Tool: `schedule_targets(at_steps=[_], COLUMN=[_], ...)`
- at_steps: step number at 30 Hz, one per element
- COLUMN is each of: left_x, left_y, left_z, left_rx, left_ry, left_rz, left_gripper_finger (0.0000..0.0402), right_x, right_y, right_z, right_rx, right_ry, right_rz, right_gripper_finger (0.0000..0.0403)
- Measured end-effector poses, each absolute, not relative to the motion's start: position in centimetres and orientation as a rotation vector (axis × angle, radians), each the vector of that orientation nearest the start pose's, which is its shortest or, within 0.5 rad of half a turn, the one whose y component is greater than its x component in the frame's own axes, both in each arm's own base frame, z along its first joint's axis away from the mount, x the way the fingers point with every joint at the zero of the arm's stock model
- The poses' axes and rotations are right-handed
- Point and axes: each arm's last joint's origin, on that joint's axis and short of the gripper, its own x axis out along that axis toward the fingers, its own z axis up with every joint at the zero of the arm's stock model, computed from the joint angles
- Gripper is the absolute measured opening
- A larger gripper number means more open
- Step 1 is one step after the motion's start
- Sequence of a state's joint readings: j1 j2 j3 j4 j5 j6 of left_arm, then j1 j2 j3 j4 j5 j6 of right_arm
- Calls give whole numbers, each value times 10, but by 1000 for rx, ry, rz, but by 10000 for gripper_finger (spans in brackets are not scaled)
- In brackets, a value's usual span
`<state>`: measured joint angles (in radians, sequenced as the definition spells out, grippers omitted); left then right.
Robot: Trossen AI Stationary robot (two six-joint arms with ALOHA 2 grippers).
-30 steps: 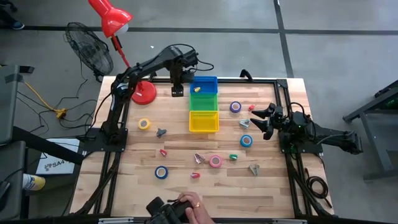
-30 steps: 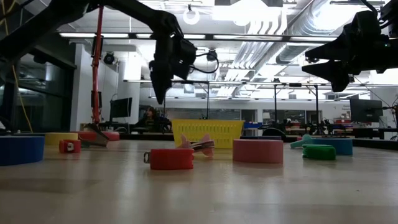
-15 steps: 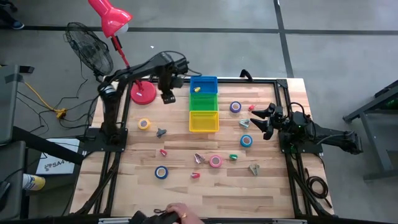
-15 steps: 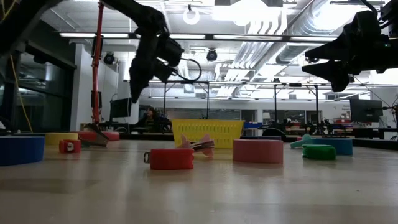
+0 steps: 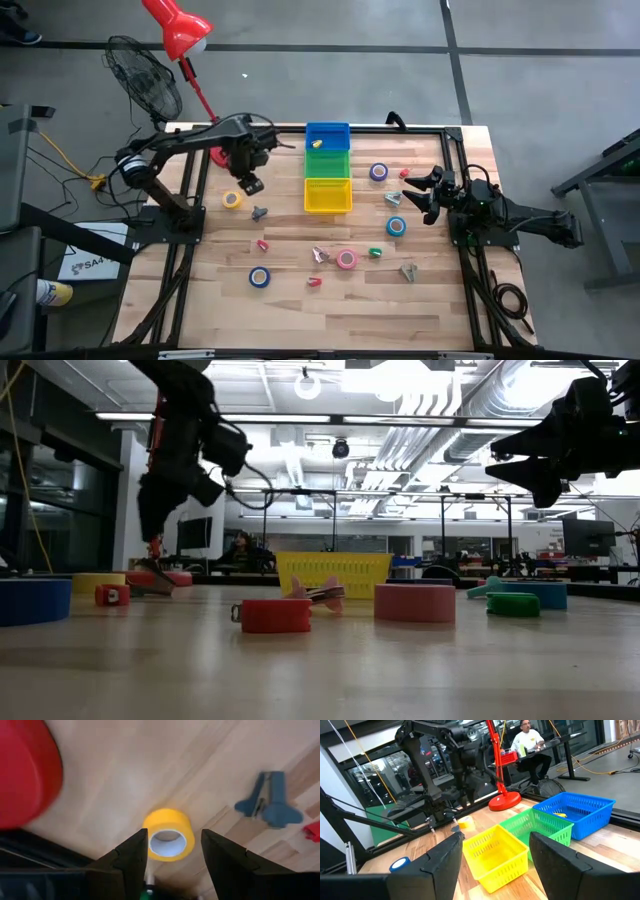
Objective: Pick and place Stapler, Stapler remover, tape
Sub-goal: Put the yellow tape into the green bin
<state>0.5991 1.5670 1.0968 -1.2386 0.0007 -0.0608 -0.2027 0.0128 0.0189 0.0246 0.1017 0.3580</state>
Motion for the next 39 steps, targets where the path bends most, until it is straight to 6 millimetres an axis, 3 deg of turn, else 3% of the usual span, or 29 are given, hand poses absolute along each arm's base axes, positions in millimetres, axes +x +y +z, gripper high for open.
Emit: schedule_targets(at_steps=[8,16,30,39], left_x=[189,177,169,167], left_y=[130,123,117,116], left_z=[193,175,147,141], left_rx=[-589,-573,-570,-557], left_ry=[1692,1761,1731,1717], left_rz=[629,640,632,611], left_gripper_finger=[182,182,182,182], right_x=[95,95,95,95], right_y=[-22,-22,-22,-22], right_z=[171,171,171,171], right_rx=[354,354,354,354], right_ry=[-85,-85,-85,-85], right_rz=[-295,-295,-295,-295], right_gripper_finger=[222,223,222,222])
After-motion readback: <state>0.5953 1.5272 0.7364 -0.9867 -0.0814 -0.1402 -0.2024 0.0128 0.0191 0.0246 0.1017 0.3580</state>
